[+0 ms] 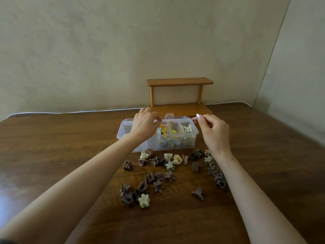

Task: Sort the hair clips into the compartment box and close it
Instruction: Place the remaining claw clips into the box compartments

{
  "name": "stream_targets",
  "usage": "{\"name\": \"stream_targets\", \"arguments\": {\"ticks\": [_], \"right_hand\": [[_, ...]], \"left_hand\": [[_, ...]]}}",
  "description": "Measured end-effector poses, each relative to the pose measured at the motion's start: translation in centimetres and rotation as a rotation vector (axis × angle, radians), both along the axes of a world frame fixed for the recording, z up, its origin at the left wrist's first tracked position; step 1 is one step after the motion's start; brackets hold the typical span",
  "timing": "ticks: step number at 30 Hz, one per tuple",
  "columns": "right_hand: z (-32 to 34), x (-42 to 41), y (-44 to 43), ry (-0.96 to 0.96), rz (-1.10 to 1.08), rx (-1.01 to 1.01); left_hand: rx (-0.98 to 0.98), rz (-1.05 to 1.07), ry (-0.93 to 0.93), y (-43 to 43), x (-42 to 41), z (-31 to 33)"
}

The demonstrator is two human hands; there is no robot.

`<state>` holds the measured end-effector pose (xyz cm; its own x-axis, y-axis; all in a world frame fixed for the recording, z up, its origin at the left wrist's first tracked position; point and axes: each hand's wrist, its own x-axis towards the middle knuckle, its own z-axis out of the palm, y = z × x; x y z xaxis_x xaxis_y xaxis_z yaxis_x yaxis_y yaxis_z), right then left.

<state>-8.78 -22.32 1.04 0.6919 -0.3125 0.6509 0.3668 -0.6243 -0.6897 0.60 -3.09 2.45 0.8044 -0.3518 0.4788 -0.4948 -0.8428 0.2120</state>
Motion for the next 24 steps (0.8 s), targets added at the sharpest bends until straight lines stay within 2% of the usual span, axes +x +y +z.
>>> {"name": "stream_targets", "arguments": {"ticks": [3,11,20,24], "right_hand": [[0.0,0.0,0.1,0.002,-0.002,-0.011],[0.3,-0.2,-0.8,0.038,-0.028,0.059],[0.2,-0.3,-0.8,0.059,-0.017,0.07],[0.5,-0.4,-2.2,0.027,-0.055,0.159]], "left_hand": [[0.022,-0.041,0.042,0.6,-0.4,0.0],[-0.224,-0.063,-0.066,4.1,-3.2,-0.5],[-0.331,-0.031,-0.093,7.6,-6.4,-2.8],[-0.316,0.034,-0.172,7.9,-7.1,-2.7]]}}
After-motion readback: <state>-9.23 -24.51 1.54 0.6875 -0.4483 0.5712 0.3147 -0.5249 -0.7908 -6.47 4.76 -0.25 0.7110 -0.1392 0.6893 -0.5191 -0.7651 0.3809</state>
